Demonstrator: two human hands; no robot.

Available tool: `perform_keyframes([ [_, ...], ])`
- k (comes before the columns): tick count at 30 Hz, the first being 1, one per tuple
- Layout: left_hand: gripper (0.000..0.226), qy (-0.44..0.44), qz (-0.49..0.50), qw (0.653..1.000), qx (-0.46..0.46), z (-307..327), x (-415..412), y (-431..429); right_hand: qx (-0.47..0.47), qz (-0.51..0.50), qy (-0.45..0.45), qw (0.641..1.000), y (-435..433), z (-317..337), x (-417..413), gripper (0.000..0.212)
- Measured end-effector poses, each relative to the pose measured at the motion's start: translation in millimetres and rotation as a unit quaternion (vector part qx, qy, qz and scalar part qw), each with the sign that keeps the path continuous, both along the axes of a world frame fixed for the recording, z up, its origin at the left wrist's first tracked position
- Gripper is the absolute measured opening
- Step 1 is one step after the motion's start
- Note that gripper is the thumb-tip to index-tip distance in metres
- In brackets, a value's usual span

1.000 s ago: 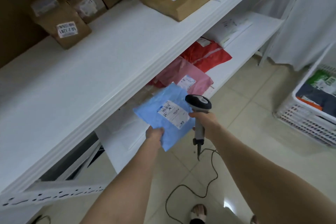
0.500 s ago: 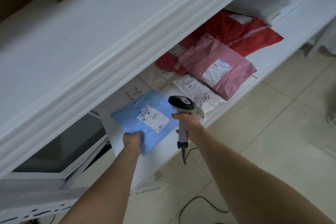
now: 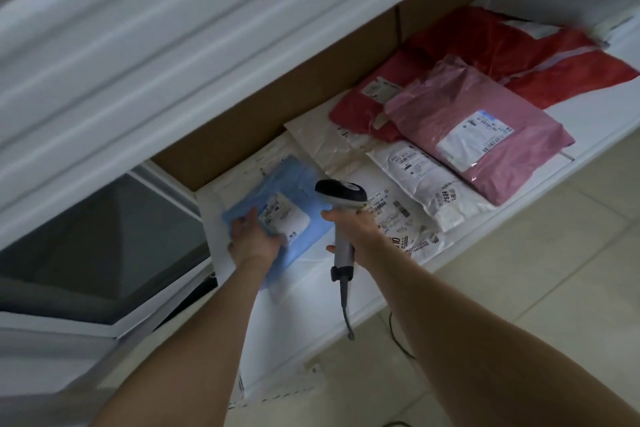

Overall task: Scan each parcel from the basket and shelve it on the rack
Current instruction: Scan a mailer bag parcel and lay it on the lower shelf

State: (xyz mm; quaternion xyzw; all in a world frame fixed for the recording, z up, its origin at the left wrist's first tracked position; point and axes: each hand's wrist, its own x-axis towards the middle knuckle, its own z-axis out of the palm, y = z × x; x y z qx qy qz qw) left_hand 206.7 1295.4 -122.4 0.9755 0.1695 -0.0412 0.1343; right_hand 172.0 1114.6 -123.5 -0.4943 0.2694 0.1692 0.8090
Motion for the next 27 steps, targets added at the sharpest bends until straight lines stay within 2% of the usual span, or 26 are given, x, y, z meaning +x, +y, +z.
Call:
perform_keyframes([
  [2,0.047,-0.009,-0.150,0.989,-0.017,-3.4,-0.3,-15.6,0.001,-0.010,0.001,1.000,0.8,-0.9,1.0,0.017],
  [4,0.019,0.023,-0.235,0.972,0.009,-9.6,-2.4,-29.0,0.008,-0.016,-0.004,1.000,-1.9,-1.1,0.7,0.015],
  [5,0.012,0.043,-0.263,0.964,0.027,-13.7,-4.1,-32.1,0.009,-0.017,-0.003,1.000,-3.9,-1.4,0.7,0.015],
  [9,0.026,0.094,-0.305,0.932,0.173,-23.6,-0.5,-28.3,-0.005,-0.027,0.013,1.000,-14.1,-1.3,1.3,0.015],
  [12,0.039,0.136,-0.284,0.929,0.196,-18.3,9.8,-31.8,0.000,-0.027,0.010,1.000,-21.9,-0.4,2.5,0.015],
  [15,0.053,0.172,-0.248,0.931,0.204,-14.5,16.5,-38.3,0.009,-0.032,0.007,0.999,-28.9,0.8,0.7,0.024],
  [18,0.051,0.181,-0.248,0.932,0.191,-12.0,15.8,-42.2,0.015,-0.035,0.003,0.999,-36.1,5.4,-4.0,0.026],
  [22,0.048,0.151,-0.246,0.951,0.113,-0.6,6.8,-60.8,0.021,-0.041,-0.001,0.999,-49.8,16.1,-15.0,0.025],
  [27,0.051,0.138,-0.239,0.961,0.030,35.7,-7.7,-120.3,0.041,-0.077,0.007,0.996,-83.4,48.9,-44.0,0.010],
])
